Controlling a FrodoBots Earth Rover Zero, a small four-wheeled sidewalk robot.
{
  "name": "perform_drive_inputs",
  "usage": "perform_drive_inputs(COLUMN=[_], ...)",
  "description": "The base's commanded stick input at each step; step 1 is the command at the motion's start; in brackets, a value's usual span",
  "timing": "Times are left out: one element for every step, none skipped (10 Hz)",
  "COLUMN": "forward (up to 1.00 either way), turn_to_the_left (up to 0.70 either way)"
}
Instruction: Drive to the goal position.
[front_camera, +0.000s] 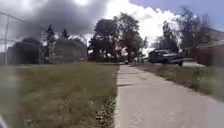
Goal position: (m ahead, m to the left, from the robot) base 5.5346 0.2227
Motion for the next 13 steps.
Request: perform_drive_inputs(forward=[0.70,0.70,0.70,0.70,0.70,0.70,0.70,0.70,0.70,0.70,0.70,0.70,0.70], turn_to_the_left=[-0.30,-0.12,0.00,0.00,0.00,0.00,0.00,0.00,0.00,0.00,0.00,0.00,0.00])
